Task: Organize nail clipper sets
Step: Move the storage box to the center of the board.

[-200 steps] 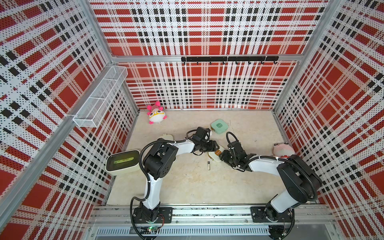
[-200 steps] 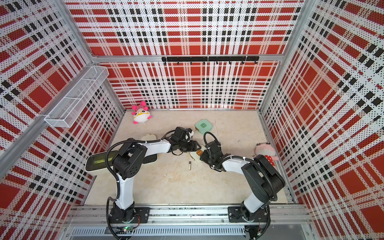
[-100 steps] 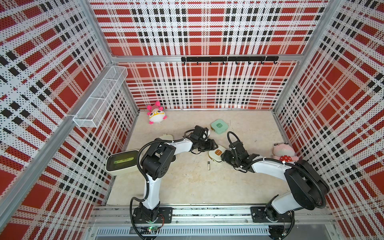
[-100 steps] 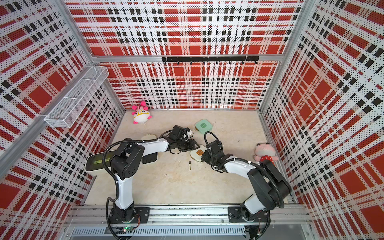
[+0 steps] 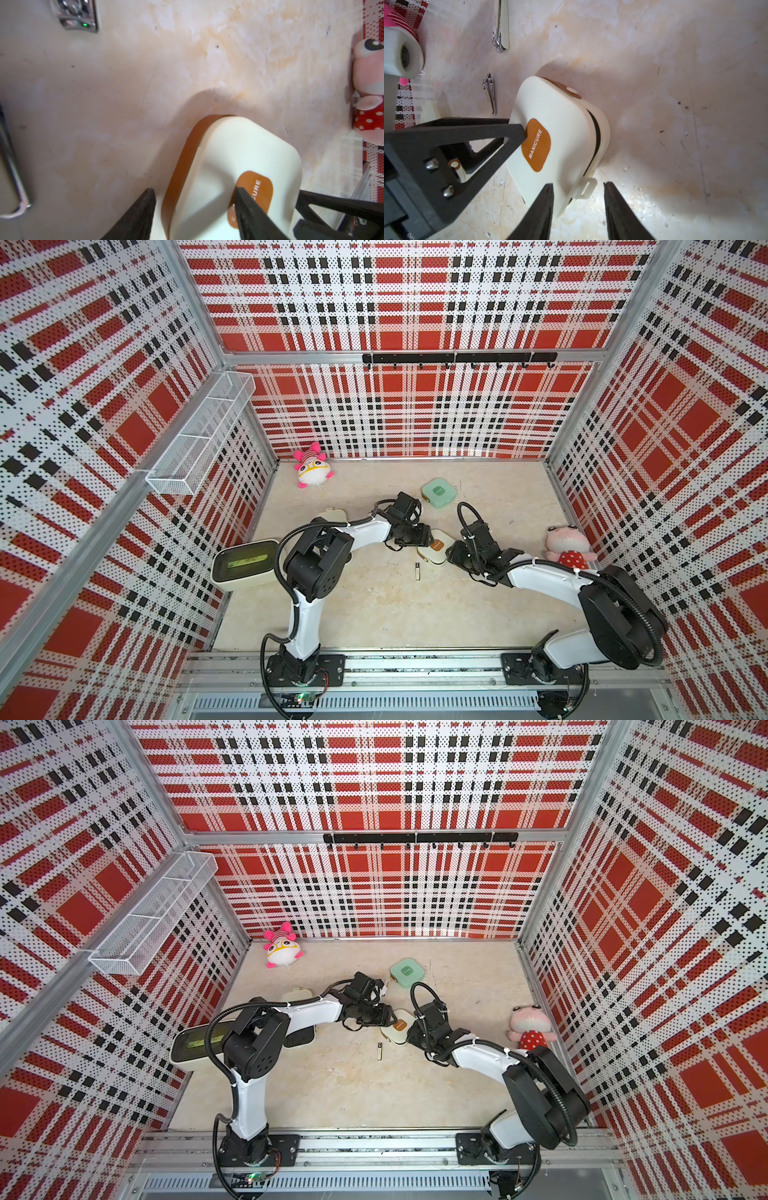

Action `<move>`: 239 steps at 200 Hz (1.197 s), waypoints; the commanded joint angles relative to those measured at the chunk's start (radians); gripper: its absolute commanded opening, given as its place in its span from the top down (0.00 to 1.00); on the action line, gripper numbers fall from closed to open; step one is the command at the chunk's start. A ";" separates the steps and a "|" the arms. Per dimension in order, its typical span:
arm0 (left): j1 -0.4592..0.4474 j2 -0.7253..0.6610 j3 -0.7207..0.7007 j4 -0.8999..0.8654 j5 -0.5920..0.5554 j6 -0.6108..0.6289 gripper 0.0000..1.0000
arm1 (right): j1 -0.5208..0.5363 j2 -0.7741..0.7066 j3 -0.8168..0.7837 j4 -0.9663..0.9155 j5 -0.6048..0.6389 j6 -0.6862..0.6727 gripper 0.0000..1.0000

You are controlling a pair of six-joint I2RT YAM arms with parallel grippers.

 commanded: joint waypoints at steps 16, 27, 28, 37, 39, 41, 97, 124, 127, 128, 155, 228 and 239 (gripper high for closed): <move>-0.031 0.036 0.049 -0.113 -0.109 0.081 0.37 | 0.011 -0.022 -0.019 0.022 -0.003 0.021 0.57; -0.033 0.041 0.046 -0.115 -0.119 0.082 0.40 | 0.015 -0.016 -0.022 0.033 -0.006 0.026 0.56; -0.033 0.041 0.045 -0.116 -0.120 0.082 0.40 | 0.015 -0.015 -0.022 0.033 -0.006 0.027 0.56; -0.036 0.043 0.043 -0.118 -0.127 0.084 0.42 | 0.018 -0.010 -0.023 0.041 -0.008 0.032 0.55; -0.037 0.043 0.042 -0.118 -0.127 0.085 0.42 | 0.018 -0.009 -0.023 0.043 -0.008 0.033 0.55; -0.038 0.043 0.041 -0.118 -0.129 0.085 0.42 | 0.019 -0.008 -0.024 0.046 -0.008 0.035 0.55; -0.049 0.058 0.037 -0.148 -0.155 0.107 0.46 | 0.018 0.022 -0.045 0.108 -0.025 0.065 0.59; -0.049 0.054 0.034 -0.145 -0.156 0.107 0.47 | 0.018 0.040 -0.045 0.131 -0.033 0.072 0.60; -0.049 0.054 0.035 -0.145 -0.155 0.108 0.47 | 0.018 0.043 -0.044 0.131 -0.033 0.073 0.60; -0.049 0.055 0.035 -0.146 -0.155 0.107 0.47 | 0.018 0.044 -0.043 0.132 -0.033 0.073 0.60; -0.048 0.056 0.035 -0.141 -0.145 0.105 0.48 | 0.018 0.056 -0.042 0.139 -0.033 0.079 0.58; -0.049 0.055 0.033 -0.134 -0.128 0.104 0.48 | 0.018 0.098 -0.049 0.198 -0.055 0.108 0.55; -0.049 0.058 0.034 -0.134 -0.123 0.103 0.48 | 0.019 0.104 -0.047 0.203 -0.056 0.110 0.55</move>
